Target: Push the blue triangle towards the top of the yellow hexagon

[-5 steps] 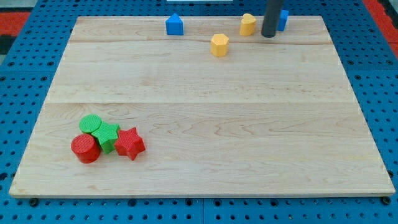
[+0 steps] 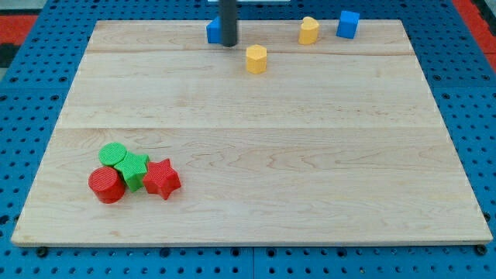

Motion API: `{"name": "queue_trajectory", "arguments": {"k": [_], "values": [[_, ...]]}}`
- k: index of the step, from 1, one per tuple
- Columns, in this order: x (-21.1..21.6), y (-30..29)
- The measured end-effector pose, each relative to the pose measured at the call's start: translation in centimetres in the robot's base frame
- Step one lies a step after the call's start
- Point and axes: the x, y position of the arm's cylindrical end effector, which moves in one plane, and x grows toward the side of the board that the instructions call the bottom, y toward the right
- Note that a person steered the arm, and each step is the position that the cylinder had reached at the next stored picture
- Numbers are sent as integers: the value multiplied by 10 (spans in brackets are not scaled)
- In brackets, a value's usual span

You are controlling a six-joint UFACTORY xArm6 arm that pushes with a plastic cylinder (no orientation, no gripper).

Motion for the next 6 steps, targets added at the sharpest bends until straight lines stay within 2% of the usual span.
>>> {"name": "queue_trajectory", "arguments": {"k": [1,3,4,5,6], "values": [[0,-23],[-47,-39],[-52,-1],[-34,34],[-31,15]]}}
